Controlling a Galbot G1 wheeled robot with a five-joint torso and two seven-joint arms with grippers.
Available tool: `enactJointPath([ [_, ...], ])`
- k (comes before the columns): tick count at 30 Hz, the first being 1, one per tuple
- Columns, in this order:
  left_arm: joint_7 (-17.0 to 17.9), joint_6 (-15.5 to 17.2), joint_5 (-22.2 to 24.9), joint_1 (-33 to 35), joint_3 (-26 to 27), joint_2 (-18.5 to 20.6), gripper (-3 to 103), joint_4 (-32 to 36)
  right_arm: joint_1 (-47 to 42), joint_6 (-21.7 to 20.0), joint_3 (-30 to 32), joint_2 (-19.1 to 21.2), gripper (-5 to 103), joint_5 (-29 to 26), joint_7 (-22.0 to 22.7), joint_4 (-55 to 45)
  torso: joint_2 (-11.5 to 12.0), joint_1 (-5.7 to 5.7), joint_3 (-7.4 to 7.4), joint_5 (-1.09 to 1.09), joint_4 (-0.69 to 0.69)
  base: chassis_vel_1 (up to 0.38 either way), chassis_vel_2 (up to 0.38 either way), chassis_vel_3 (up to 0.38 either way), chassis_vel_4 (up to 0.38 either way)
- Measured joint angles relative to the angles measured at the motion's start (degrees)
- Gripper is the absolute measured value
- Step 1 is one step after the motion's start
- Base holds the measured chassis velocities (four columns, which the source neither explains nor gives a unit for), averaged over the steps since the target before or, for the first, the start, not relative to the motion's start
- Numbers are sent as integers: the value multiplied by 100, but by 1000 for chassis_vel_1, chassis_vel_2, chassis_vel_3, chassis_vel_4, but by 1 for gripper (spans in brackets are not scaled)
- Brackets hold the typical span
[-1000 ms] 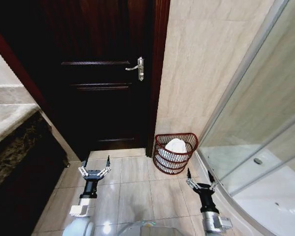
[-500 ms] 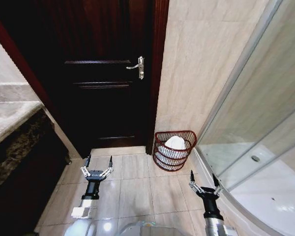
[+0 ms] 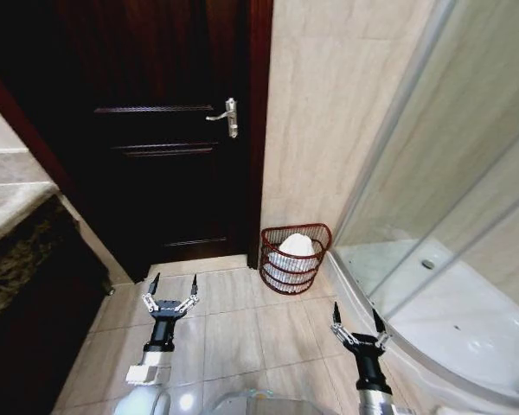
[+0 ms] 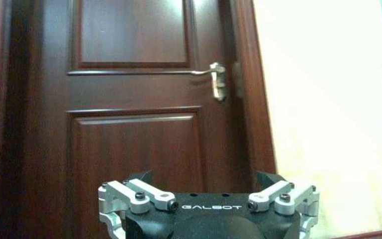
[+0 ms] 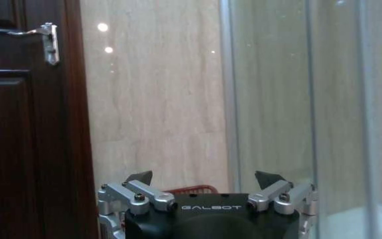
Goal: Discard the used towel into the hamper.
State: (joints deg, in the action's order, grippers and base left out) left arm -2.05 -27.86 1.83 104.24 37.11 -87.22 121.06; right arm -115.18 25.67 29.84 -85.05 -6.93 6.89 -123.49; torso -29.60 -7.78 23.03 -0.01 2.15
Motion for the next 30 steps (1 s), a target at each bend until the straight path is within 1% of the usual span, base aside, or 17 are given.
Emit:
enactJointPath([
  [5,-14,-6,-30,8,-8,-11,100,-6,11,50,41,-58,100,201,87,76,0,0,0,1,1,-64,-110,-107,-58],
  [8,-5,-17,-29,7,1,4,100,-33,23,55,21,-55,100,222,209,110,0,0,0,2,0,-104,-107,-111,-111],
  [10,27,-25,-39,-9,16,12,100,-65,24,71,16,-56,100,261,240,125,0,-1,1,-2,0,-110,-118,-126,-119],
  [17,41,-87,-51,-30,22,15,100,-88,99,143,20,-101,100,302,283,199,0,-1,0,1,-1,-119,-116,-124,-119],
  [21,56,-100,-32,-44,17,19,100,-87,70,50,21,-66,100,306,277,190,0,-1,0,1,-2,-87,-87,-82,-83],
  [25,87,-100,1,-63,31,26,100,-87,15,-35,-5,-5,100,376,206,149,0,-1,1,1,2,0,0,0,0],
  [30,101,-101,16,-65,42,41,100,-103,18,-138,21,22,100,357,173,166,0,-1,0,0,2,-20,-20,7,10],
])
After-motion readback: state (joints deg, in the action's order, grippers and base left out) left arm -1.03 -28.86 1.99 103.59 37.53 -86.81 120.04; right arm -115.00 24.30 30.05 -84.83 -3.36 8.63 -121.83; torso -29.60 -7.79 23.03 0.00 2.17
